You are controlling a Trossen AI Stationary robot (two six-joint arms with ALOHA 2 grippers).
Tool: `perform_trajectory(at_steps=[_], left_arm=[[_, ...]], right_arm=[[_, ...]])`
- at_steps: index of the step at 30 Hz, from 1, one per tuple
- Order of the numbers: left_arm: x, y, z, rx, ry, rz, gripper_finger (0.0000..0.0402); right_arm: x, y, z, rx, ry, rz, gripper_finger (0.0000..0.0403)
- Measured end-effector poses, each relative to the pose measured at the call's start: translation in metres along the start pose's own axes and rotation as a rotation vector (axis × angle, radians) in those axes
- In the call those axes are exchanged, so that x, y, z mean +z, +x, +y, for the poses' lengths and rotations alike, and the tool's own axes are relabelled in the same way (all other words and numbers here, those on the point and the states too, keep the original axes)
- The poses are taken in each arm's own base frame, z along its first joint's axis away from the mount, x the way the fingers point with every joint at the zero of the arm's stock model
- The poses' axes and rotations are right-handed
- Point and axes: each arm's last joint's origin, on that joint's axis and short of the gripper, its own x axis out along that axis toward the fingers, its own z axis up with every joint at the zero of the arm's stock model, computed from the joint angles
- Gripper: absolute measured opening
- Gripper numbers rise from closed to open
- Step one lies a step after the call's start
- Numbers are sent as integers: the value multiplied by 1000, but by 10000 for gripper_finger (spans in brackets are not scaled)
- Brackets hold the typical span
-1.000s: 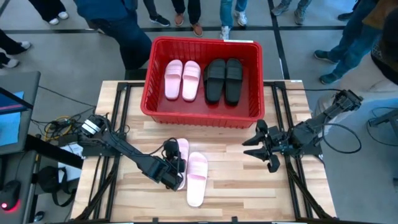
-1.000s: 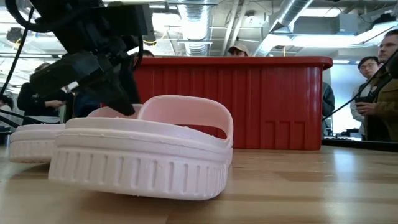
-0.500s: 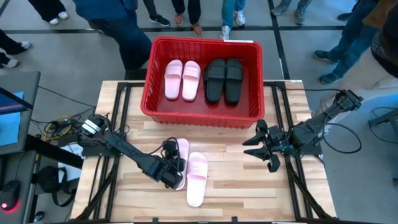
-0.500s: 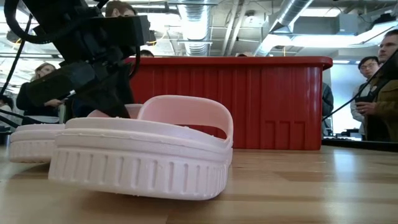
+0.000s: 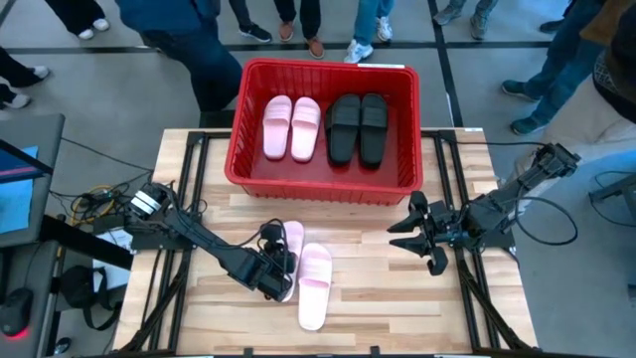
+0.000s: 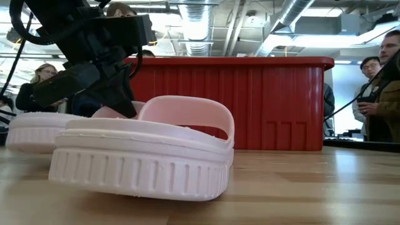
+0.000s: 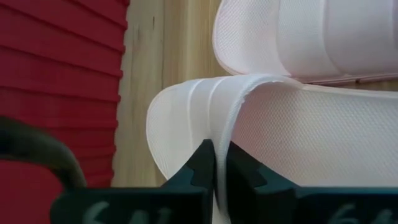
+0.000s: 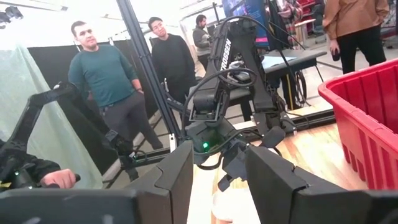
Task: Pick and place slides into bin
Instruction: Put the pink slide into the red container
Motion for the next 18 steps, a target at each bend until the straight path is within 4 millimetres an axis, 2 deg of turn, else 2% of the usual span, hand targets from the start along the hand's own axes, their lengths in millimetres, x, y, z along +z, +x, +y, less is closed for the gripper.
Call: perform_trajectory(at_steps=[6,18], left_arm=[[2,-3,1,6,-4,-2,3],[10,-20,16,38,-27,23,1]], right_arm=[[0,0,0,0,0,0,131],[-1,0,0,-3,-14,11,127]])
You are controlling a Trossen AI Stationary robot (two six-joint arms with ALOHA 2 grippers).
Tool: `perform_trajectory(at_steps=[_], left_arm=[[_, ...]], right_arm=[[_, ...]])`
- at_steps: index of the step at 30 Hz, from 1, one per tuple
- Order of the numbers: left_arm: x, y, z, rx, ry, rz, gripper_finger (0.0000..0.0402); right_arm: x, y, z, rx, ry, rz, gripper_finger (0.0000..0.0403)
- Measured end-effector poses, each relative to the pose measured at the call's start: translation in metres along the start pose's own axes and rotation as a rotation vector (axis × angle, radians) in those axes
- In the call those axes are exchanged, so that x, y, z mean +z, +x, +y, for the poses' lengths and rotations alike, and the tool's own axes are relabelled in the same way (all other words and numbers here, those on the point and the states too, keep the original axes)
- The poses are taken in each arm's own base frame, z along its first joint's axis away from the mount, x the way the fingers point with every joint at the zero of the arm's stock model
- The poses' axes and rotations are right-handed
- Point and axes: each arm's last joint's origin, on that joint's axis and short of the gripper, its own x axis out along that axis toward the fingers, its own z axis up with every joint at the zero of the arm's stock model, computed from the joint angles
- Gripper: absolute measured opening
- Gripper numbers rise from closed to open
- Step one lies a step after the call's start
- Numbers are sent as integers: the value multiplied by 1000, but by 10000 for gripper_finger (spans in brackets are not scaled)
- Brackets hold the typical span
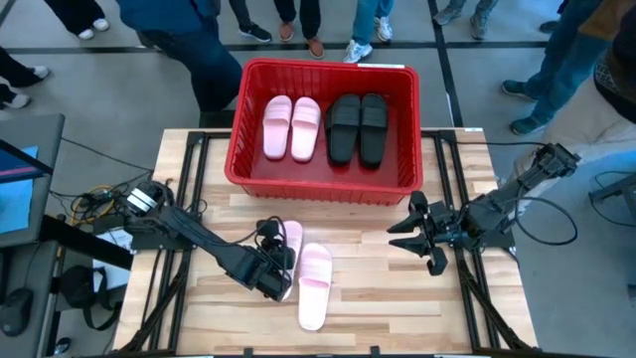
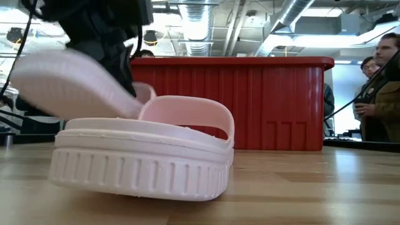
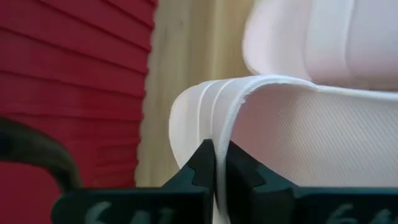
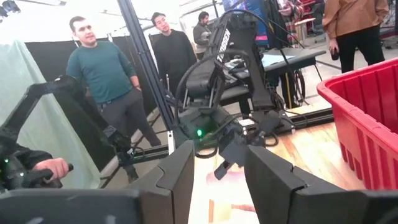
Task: Pick and place slides into bin
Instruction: Put the pink slide into the red container
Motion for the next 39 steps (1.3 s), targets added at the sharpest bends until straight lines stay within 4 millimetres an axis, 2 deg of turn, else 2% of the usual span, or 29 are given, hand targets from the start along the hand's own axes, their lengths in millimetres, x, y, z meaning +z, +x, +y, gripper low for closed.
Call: perform_trajectory(at_steps=[11,22,32,39], left_arm=[[0,-47,49,2,-129,-125,0],[-3,-72,73,-17,-153,-213,0],[24,-111,102,29,-104,-320,0],[28,-137,136,109,-25,-306,0]], right_arm=[[-1,0,0,-2,-6,7,127],[-1,0,0,-2,-6,7,127],[1,0,0,-1,2,-10,127],[3,1,-3,-13,9,-29,127]])
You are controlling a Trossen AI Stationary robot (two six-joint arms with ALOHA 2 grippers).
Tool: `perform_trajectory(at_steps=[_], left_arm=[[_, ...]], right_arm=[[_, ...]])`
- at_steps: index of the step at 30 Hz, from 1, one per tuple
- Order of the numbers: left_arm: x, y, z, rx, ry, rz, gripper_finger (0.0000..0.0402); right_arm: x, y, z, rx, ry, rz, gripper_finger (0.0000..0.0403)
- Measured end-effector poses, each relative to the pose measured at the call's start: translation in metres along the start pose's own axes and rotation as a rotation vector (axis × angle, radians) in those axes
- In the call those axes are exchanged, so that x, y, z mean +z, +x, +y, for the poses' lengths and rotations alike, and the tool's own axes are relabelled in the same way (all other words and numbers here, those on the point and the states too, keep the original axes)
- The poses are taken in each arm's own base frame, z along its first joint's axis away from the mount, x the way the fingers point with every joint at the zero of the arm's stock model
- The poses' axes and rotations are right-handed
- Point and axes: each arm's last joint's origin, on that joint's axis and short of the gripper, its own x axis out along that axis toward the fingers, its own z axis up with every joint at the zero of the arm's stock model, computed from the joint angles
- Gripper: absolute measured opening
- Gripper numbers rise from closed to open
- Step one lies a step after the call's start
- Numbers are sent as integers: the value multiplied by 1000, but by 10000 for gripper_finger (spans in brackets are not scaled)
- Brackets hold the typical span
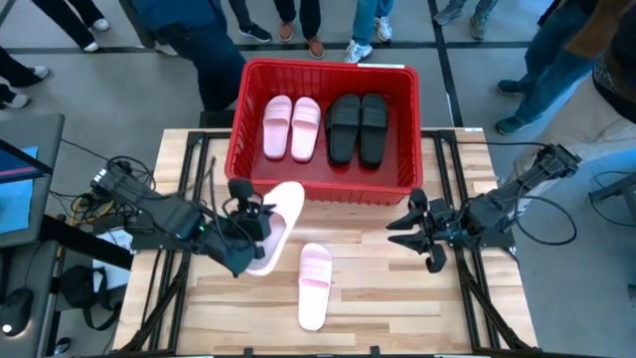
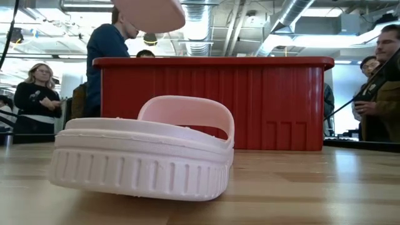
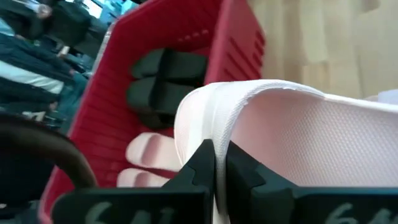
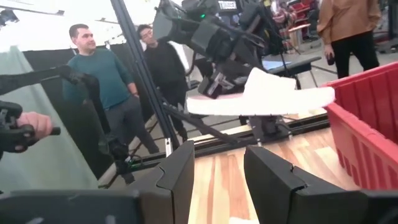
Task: Pick and place slides into bin
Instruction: Put the pink slide into the red container
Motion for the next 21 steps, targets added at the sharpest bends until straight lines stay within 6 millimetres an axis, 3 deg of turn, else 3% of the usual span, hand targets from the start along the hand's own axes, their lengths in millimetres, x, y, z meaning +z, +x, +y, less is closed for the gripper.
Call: perform_trajectory(at_steps=[11,21], left_arm=[[-13,-14,59,96,-4,-24,0],[-22,22,109,136,51,97,0]], right_arm=[[5,4,-10,-58,6,-37,127],[10,7,-18,-101,13,-74,127]])
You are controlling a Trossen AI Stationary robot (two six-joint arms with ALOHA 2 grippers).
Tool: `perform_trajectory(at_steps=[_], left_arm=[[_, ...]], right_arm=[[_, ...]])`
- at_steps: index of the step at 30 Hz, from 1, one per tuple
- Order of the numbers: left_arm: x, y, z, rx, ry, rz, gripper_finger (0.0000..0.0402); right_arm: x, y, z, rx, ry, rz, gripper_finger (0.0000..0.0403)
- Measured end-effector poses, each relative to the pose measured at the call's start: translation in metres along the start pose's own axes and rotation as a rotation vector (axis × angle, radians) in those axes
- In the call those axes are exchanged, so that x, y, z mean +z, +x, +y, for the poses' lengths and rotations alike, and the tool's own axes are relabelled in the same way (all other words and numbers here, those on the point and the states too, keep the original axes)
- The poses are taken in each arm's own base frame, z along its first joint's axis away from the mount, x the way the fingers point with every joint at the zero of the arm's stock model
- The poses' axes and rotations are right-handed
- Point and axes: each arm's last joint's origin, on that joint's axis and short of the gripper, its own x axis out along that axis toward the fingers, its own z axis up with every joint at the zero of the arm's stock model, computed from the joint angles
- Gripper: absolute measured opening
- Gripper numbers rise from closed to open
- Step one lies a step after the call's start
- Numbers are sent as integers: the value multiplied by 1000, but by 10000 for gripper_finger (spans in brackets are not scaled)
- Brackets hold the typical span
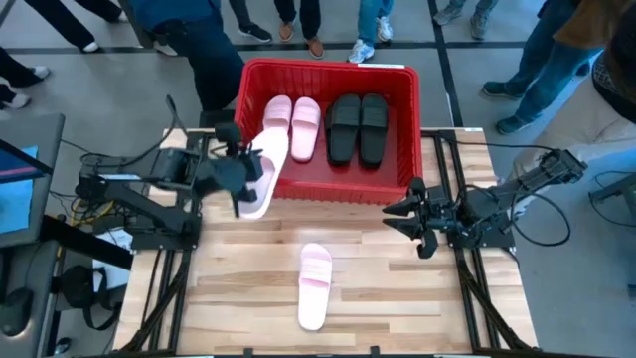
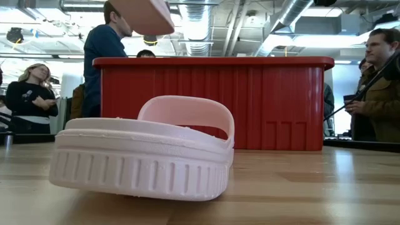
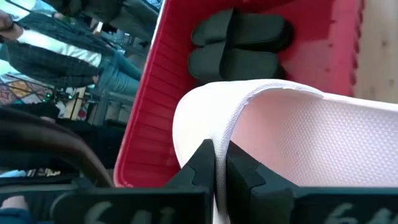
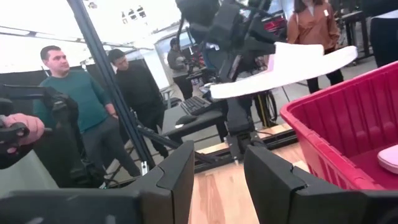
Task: Pick and place slides into bin
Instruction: Put the pink slide into the red container
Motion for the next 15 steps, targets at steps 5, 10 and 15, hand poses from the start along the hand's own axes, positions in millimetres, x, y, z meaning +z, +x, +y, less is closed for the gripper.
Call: perform_trajectory(at_steps=[5,10,15], left_arm=[[-1,26,15,17,37,4,0],[-9,51,35,11,65,40,0],[-15,76,59,29,76,10,0]], right_arm=[[1,1,-2,-11,0,-5,127],[1,2,-4,-22,19,-9,127],[2,2,-5,-28,25,-11,127]])
